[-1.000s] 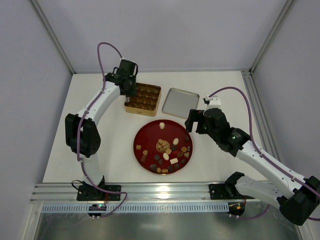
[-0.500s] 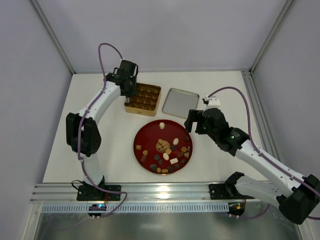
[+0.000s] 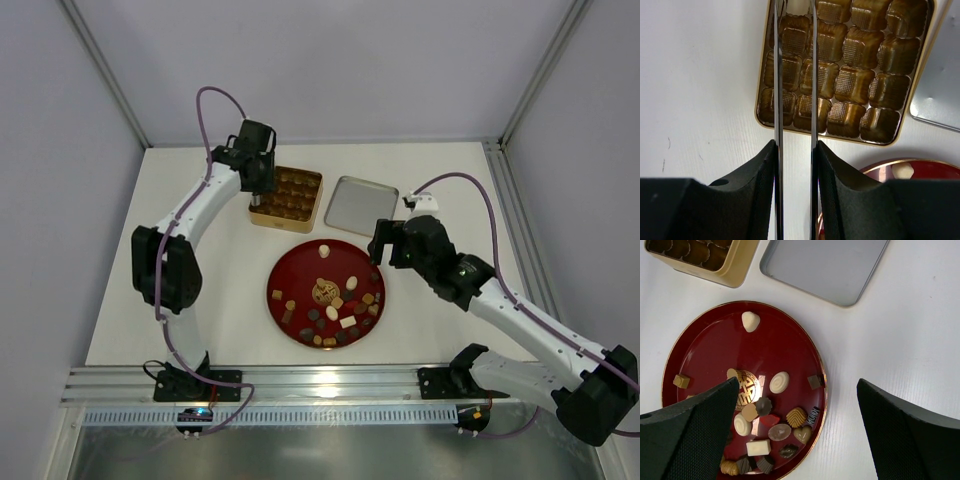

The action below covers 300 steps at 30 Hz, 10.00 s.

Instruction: Pack the chocolate

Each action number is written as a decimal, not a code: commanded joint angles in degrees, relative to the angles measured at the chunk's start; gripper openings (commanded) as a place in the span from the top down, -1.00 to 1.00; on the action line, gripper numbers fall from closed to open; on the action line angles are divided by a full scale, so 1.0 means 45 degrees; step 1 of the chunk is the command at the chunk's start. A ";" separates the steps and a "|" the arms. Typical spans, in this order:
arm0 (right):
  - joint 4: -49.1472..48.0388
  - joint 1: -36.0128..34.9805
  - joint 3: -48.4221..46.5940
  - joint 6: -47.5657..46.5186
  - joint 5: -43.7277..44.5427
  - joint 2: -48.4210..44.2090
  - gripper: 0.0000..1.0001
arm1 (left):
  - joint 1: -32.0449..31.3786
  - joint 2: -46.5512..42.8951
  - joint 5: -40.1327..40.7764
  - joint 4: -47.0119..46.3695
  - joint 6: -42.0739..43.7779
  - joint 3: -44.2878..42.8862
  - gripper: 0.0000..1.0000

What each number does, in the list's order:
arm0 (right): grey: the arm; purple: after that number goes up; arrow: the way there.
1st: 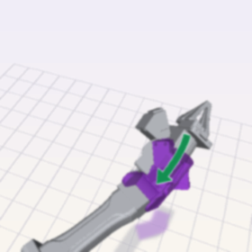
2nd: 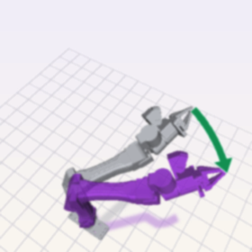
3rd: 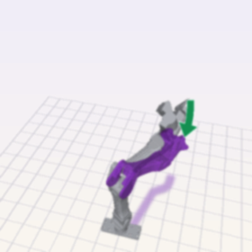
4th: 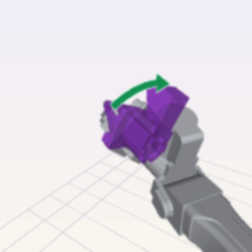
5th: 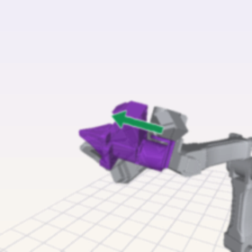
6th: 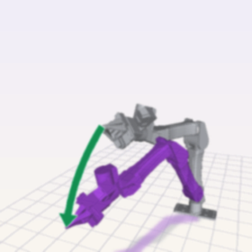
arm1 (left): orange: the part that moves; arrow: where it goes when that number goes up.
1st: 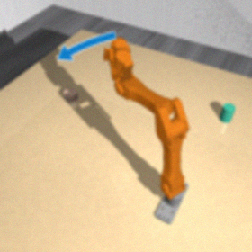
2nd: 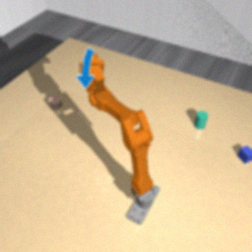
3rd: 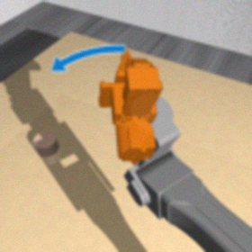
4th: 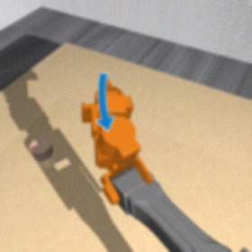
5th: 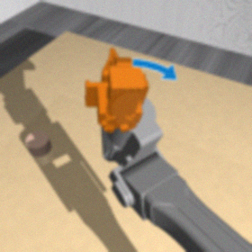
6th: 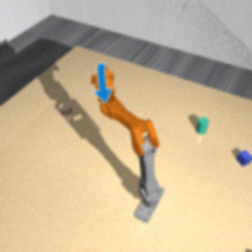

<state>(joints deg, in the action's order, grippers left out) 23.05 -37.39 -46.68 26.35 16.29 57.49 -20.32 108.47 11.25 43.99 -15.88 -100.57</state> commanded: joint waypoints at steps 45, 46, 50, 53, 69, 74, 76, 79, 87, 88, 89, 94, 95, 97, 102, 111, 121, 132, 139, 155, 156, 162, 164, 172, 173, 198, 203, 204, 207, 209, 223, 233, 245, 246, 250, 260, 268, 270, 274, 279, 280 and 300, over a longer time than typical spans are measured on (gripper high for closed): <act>-0.0004 0.0222 -0.0116 0.0043 0.0559 -0.0530 -1.00 | -0.7340 -0.8811 -0.1347 0.2159 -0.3190 0.7818 0.17; -0.0005 0.0203 -0.0097 0.0043 0.0559 -0.0530 -0.99 | -0.7379 -0.8733 -0.1327 0.2159 -0.3209 0.7819 0.17; -0.0005 0.0183 -0.0038 0.0082 0.0539 -0.0550 -0.99 | -0.7633 -0.8323 -0.0976 0.2217 -0.3268 0.7838 0.17; 0.0015 0.0203 0.0040 0.0121 0.0559 -0.0608 -1.00 | -0.7790 -0.8088 -0.0800 0.2237 -0.3268 0.7799 0.17; -0.0063 0.0222 0.0294 0.0180 0.0578 -0.0746 -0.99 | -0.8161 -0.7464 -0.0546 0.2198 -0.3385 0.7877 0.17; -0.0063 0.0222 0.0333 0.0199 0.0558 -0.0765 -0.99 | -0.8220 -0.7287 -0.0585 0.2178 -0.3366 0.7819 0.17; -0.0083 0.0222 0.0353 0.0199 0.0559 -0.0765 -0.99 | -0.8239 -0.7209 -0.0527 0.2159 -0.3347 0.7819 0.18; -0.0122 0.0222 0.0392 0.0219 0.0539 -0.0765 -0.99 | -0.8259 -0.7111 -0.0507 0.2120 -0.3366 0.7819 0.18; -0.0141 0.0241 0.0450 0.0219 0.0559 -0.0784 -0.99 | -0.8298 -0.7033 -0.0487 0.2178 -0.3347 0.7682 0.23; -0.0141 0.0222 0.0431 0.0219 0.0559 -0.0804 -0.99 | -0.8298 -0.7033 -0.0487 0.2198 -0.3366 0.7663 0.25; -0.0141 0.0203 0.0450 0.0219 0.0539 -0.0785 -1.00 | -0.8298 -0.7033 -0.0429 0.2217 -0.3327 0.7643 0.27; -0.0200 0.0222 0.0431 0.0239 0.0520 -0.0726 -0.99 | -0.8298 -0.7014 -0.0390 0.2257 -0.3307 0.7545 0.35; -0.0200 0.0222 0.0470 0.0239 0.0520 -0.0706 -1.00 | -0.8298 -0.7033 -0.0332 0.2276 -0.3288 0.7526 0.36; -0.0200 0.0222 0.0470 0.0239 0.0539 -0.0706 -0.99 | -0.8298 -0.7033 -0.0253 0.2315 -0.3288 0.7448 0.38; -0.0219 0.0222 0.0431 0.0219 0.0539 -0.0706 -0.99 | -0.8298 -0.7014 -0.0058 0.2412 -0.3151 0.7253 0.41; -0.0219 0.0242 0.0431 0.0180 0.0559 -0.0706 -0.99 | -0.8278 -0.7189 0.0411 0.2432 -0.2995 0.6726 0.43; -0.0083 0.0320 0.0236 0.0063 0.0539 -0.0784 -0.99 | -0.7186 -0.7033 0.0548 0.2569 -0.2292 0.5204 0.44; 0.0191 0.0378 -0.0233 -0.0211 0.0344 -0.0726 -0.99 | -0.3671 -0.5375 0.0177 0.1769 -0.1062 0.2645 0.45; 0.0269 0.0417 -0.0272 -0.0289 0.0227 -0.0862 -1.00 | -0.2070 -0.3168 0.0294 0.1164 -0.0535 0.0594 0.45; 0.0679 0.0515 0.0118 -0.0211 0.0364 -0.1526 -1.00 | -0.1032 0.0739 0.0294 0.1240 0.0266 -0.2746 0.46; 0.0660 0.0515 0.0157 -0.0211 0.0344 -0.1546 -1.00 | -0.1013 0.0837 0.0333 0.1318 0.0267 -0.2825 0.46; 0.0640 0.0534 0.0177 -0.0191 0.0305 -0.1527 -1.00 | -0.0974 0.1073 0.0391 0.1534 0.0345 -0.2846 0.46; 0.0640 0.0515 0.0177 -0.0191 0.0344 -0.1488 -0.99 | -0.0974 0.1014 0.0431 0.1534 0.0364 -0.2749 0.46; 0.0523 0.0515 0.0294 -0.0113 0.0266 -0.1370 -0.99 | -0.0974 0.1014 0.0372 0.1670 0.0521 -0.2572 0.42; 0.0503 0.0515 0.0294 -0.0113 0.0266 -0.1351 -1.00 | -0.0974 0.1033 0.0372 0.1670 0.0502 -0.2553 0.42; 0.0425 0.0535 0.0450 0.0004 0.0129 -0.1429 -1.00 | -0.0974 0.0740 0.0489 0.1612 0.0657 -0.2005 0.24; 0.0522 0.0515 0.0392 0.0004 0.0187 -0.1487 -1.00 | -0.0974 0.0702 0.0548 0.1865 0.0755 -0.2376 0.22; 0.0523 0.0515 0.0392 0.0004 0.0168 -0.1507 -1.00 | -0.0974 0.0663 0.0490 0.1904 0.0736 -0.2435 0.22; 0.0484 0.0535 0.0392 0.0023 0.0188 -0.1507 -1.00 | -0.0974 0.0214 0.0158 0.1963 0.0600 -0.2474 0.22; 0.0445 0.0535 0.0392 0.0004 0.0188 -0.1507 -1.00 | -0.0974 -0.0254 -0.0289 0.1963 0.0463 -0.2377 0.22; 0.0366 0.0573 0.0177 -0.0094 0.0305 -0.1273 -1.00 | -0.2377 -0.4764 -0.1757 0.2041 -0.0280 0.1409 0.23; 0.0308 0.1081 -0.0096 -0.0250 0.0110 -0.1058 -0.99 | -0.5441 -0.7520 -0.0880 0.2178 -0.1548 0.4458 0.23; 0.0327 0.1393 0.0040 -0.0269 0.0031 -0.0921 -0.99 | -0.8121 -0.8049 -0.1464 0.1592 -0.3189 0.6508 0.23; 0.0347 0.1394 0.0079 -0.0269 -0.0007 -0.0921 -1.00 | -0.8373 -0.8010 -0.1483 0.1496 -0.3325 0.6626 0.23; 0.0327 0.1433 0.0138 -0.0250 -0.0007 -0.0902 -0.99 | -0.8980 -0.7951 -0.1620 0.1163 -0.3639 0.6978 0.22; 0.0269 0.1472 0.0333 -0.0230 -0.0066 -0.0940 -0.99 | -0.9685 -0.7931 -0.1074 0.1650 -0.3854 0.7213 0.22; 0.0171 0.1472 0.0450 -0.0152 -0.0164 -0.0921 -0.99 | -0.9860 -0.7737 -0.1054 0.1670 -0.3835 0.7155 0.21; 0.0210 0.1453 0.0431 -0.0152 -0.0164 -0.0940 -1.00 | -0.9919 -0.7580 -0.1054 0.1631 -0.3796 0.7096 0.21; 0.0230 0.1453 0.0470 -0.0172 -0.0144 -0.0999 -1.00 | -0.9977 -0.7248 -0.1015 0.1670 -0.3718 0.7037 0.21; 0.0210 0.1491 0.0567 -0.0152 -0.0145 -0.1038 -1.00 | -1.0036 -0.6956 -0.0936 0.1534 -0.3659 0.7057 0.21; 0.0172 0.1492 0.0568 -0.0152 -0.0183 -0.1038 -0.99 | -1.0036 -0.6916 -0.0936 0.1534 -0.3659 0.7076 0.21; 0.0132 0.1589 0.0724 -0.0152 -0.0301 -0.1116 -0.99 | -1.0055 -0.6311 -0.0487 0.1339 -0.3600 0.7057 0.22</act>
<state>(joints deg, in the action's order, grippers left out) 25.32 -30.61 -43.33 25.67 14.98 53.63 -65.19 79.68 7.46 51.88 -32.56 -67.90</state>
